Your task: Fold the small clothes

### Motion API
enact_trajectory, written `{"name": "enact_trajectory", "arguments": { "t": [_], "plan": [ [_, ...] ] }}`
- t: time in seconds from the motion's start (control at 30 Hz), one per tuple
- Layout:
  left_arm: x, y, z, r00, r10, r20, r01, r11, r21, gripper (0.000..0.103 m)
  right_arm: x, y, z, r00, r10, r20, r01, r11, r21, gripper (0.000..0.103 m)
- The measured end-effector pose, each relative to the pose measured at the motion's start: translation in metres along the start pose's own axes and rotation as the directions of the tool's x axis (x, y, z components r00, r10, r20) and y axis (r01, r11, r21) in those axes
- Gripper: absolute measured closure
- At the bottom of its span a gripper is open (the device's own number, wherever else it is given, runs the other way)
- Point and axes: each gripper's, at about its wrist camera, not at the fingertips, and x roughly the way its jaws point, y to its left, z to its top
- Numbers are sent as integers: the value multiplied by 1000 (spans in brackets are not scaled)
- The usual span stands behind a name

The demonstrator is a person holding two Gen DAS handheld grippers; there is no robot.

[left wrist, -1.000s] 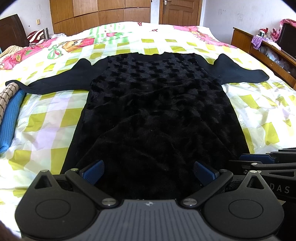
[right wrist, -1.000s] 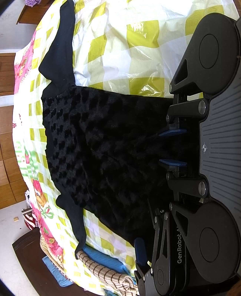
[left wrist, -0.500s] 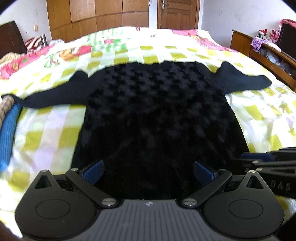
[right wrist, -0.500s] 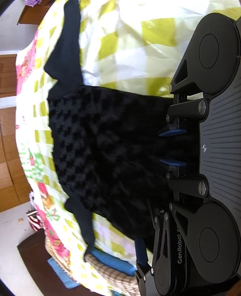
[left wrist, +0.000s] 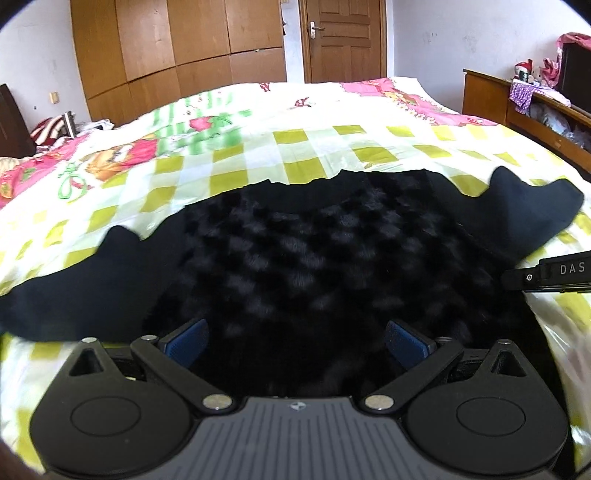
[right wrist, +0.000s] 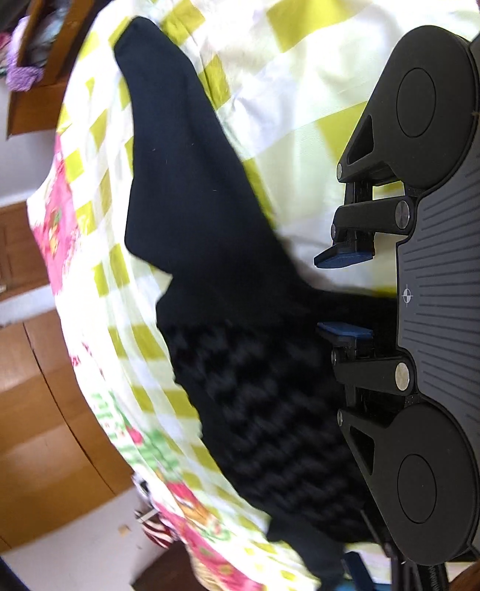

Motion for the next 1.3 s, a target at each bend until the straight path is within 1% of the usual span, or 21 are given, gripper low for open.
{"name": "enact_trajectory", "arguments": {
  "t": [0.07, 0.17, 0.27, 0.3, 0.33, 0.37, 0.43, 0.53, 0.6, 0.63, 0.67, 0.73, 0.8, 0.87, 0.93, 1.03, 1.1, 1.17, 1.23, 1.27, 1.3],
  "plan": [
    [19, 2, 5, 1000, -1, -7, 1, 1000, 6, 0, 15, -6, 6, 1000, 17, 4, -17, 999, 31, 71],
    [42, 7, 8, 1000, 2, -12, -2, 1000, 17, 0, 32, -9, 14, 998, 52, 37, -54, 997, 57, 68],
    [57, 13, 11, 1000, 9, 1, -9, 1000, 18, 0, 38, -16, 20, 993, 76, 86, -87, 988, 126, 68],
    [64, 16, 13, 1000, 7, -3, -7, 1000, 14, 0, 40, -18, 21, 992, 79, 95, -93, 984, 152, 71],
    [71, 18, 15, 1000, 0, -16, 0, 1000, 5, 0, 42, -19, 22, 992, 70, 101, -86, 982, 167, 81],
    [77, 19, 17, 1000, -13, -26, 13, 1000, -3, 0, 45, -18, 23, 993, 58, 106, -75, 983, 169, 83],
    [86, 17, 22, 999, -28, -15, 28, 1000, 5, 0, 45, -19, 26, 991, 50, 122, -71, 982, 174, 89],
    [102, 8, 38, 999, -50, -8, 50, 999, 18, 0, 43, -24, 34, 985, 4, 171, -40, 978, 205, 91],
    [112, 4, 48, 997, -76, -9, 76, 997, 15, 0, 45, -30, 44, 986, -32, 162, -10, 969, 248, 91],
    [114, 1, 50, 997, -75, -6, 75, 997, 25, 0, 47, -33, 49, 989, -39, 144, 0, 966, 260, 90],
    [114, 1, 52, 998, -63, -10, 63, 997, 36, 0, 46, -34, 52, 990, -49, 136, 12, 967, 256, 90],
    [104, 5, 50, 999, -38, -19, 39, 998, 47, 0, 43, -26, 55, 991, -58, 120, 34, 981, 193, 83],
    [78, 14, 39, 1000, -3, -6, 3, 997, 74, 0, 27, -19, 51, 990, -64, 128, 44, 987, 156, 82],
    [51, 25, 24, 1000, 19, -1, -19, 995, 100, 0, 0, -15, 38, 989, -36, 140, 20, 993, 116, 82],
    [27, 38, 4, 999, 42, -33, -37, 992, 120, 0, -25, -11, 19, 994, 3, 110, -12, 997, 78, 82],
    [-3, 50, -35, 991, 78, -113, -59, 986, 156, 0, -55, -2, -22, 997, 76, 6, -77, 997, 8, 82],
    [-23, 54, -63, 982, 96, -161, -67, 981, 180, 0, -69, 7, -49, 992, 103, -67, -106, 993, -52, 82],
    [-42, 59, -83, 977, 89, -196, -56, 984, 170, 0, -81, 15, -76, 984, 123, -130, -139, 983, -122, 82],
    [-56, 63, -94, 969, 84, -234, -47, 986, 157, 0, -81, 29, -100, 959, 98, -266, -166, 954, -250, 81],
    [-61, 65, -98, 965, 80, -249, -43, 988, 151, 0, -83, 33, -111, 955, 68, -290, -158, 940, -301, 81],
    [-65, 64, -102, 961, 82, -263, -42, 987, 157, 0, -87, 34, -117, 955, 55, -291, -156, 928, -338, 81]
  ]
}}
